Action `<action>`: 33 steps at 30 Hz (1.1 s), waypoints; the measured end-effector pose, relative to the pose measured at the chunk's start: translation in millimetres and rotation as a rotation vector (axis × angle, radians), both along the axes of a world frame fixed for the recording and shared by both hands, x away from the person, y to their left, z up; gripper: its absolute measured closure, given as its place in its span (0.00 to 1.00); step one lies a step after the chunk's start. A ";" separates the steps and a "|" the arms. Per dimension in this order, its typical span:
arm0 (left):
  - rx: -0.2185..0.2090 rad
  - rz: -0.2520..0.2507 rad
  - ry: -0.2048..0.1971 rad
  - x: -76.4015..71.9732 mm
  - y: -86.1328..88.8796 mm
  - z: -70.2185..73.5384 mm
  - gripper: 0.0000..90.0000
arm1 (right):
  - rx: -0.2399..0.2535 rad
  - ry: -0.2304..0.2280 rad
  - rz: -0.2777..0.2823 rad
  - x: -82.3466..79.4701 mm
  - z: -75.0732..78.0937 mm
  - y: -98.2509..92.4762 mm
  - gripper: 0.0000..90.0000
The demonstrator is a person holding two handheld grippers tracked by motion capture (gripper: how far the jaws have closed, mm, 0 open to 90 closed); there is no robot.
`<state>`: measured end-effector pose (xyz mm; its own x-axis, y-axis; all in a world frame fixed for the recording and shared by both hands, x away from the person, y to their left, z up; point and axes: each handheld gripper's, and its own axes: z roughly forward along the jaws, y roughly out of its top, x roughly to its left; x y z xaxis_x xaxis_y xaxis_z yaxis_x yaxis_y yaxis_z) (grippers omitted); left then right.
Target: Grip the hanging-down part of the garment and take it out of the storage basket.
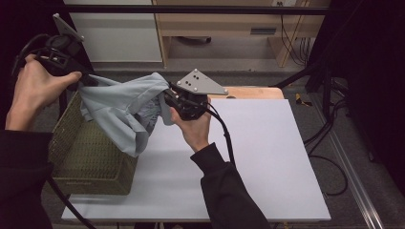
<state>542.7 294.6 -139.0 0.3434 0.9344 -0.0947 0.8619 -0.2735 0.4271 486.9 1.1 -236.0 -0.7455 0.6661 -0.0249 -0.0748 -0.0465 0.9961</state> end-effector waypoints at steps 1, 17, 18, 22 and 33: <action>0.000 0.000 0.000 0.0 0.0 0.0 0.95 | 0.000 0.000 0.000 0.0 0.0 0.0 0.97; 0.013 -0.006 -0.002 -1.3 -3.8 -0.8 0.95 | -0.048 0.073 0.019 6.2 -21.9 -9.3 0.97; 0.013 -0.006 0.000 -1.2 -4.5 -1.4 0.95 | -0.049 0.087 0.023 7.4 -29.6 -10.3 0.97; 0.019 -0.011 0.003 0.1 -7.2 -4.6 0.95 | -0.078 0.134 0.038 9.9 -53.8 -9.9 0.97; 0.026 -0.023 0.012 2.1 -14.9 -12.6 0.95 | -0.143 0.264 0.084 13.3 -112.5 1.0 0.95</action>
